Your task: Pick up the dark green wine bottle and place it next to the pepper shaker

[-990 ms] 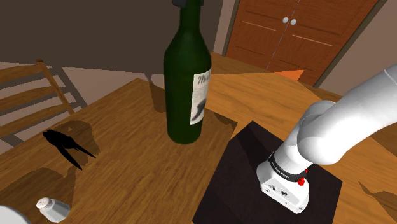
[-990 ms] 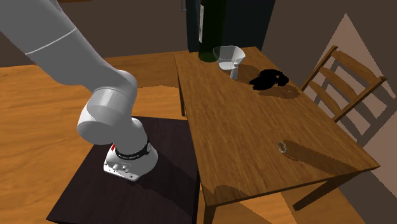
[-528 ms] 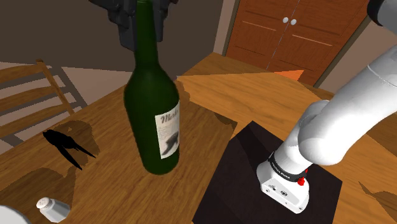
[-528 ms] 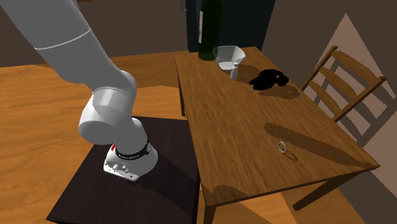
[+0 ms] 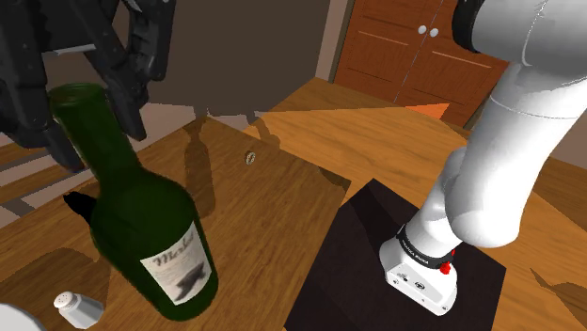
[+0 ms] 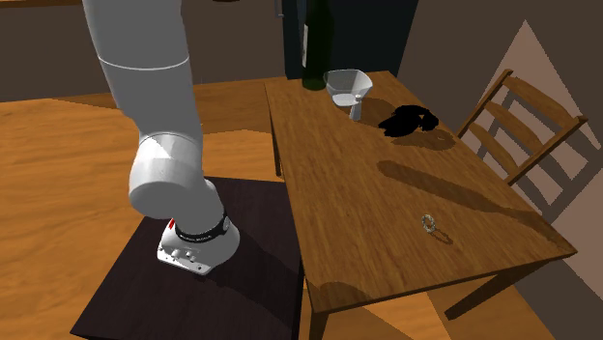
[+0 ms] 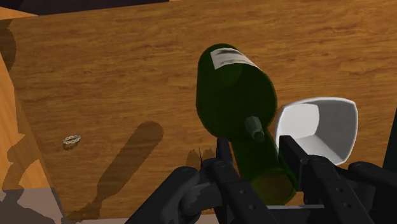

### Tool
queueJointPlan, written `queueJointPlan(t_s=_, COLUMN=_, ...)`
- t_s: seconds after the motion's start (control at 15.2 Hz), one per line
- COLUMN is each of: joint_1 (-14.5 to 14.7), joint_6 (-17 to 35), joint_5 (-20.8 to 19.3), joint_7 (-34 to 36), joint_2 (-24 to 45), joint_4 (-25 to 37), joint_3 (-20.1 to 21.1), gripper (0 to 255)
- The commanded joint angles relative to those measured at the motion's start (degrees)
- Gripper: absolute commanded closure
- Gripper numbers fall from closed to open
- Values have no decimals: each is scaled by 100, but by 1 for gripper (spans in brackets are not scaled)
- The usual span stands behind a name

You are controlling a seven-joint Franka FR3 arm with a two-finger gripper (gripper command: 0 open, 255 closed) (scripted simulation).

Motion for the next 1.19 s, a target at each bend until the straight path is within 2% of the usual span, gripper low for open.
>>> queueJointPlan(t_s=0.0, joint_1=479, joint_6=-69, joint_5=-493, joint_7=367, joint_2=564, joint_4=414, joint_3=60, gripper=255)
queueJointPlan(t_s=0.26, joint_1=1573, joint_6=-282, joint_5=-1301, joint_7=809, joint_2=1593, joint_4=1398, joint_3=-125, gripper=255)
queueJointPlan(t_s=0.46, joint_1=2565, joint_6=-604, joint_5=-1885, joint_7=922, joint_2=2445, joint_4=2564, joint_3=-410, gripper=255)
queueJointPlan(t_s=0.53, joint_1=2742, joint_6=-673, joint_5=-1968, joint_7=912, joint_2=2586, joint_4=2798, joint_3=-479, gripper=255)
queueJointPlan(t_s=0.79, joint_1=2233, joint_6=-104, joint_5=-1725, joint_7=1039, joint_2=2277, joint_4=1823, joint_3=-336, gripper=255)
queueJointPlan(t_s=1.12, joint_1=1826, joint_6=457, joint_5=-1557, joint_7=1129, joint_2=2054, joint_4=979, joint_3=-232, gripper=255)
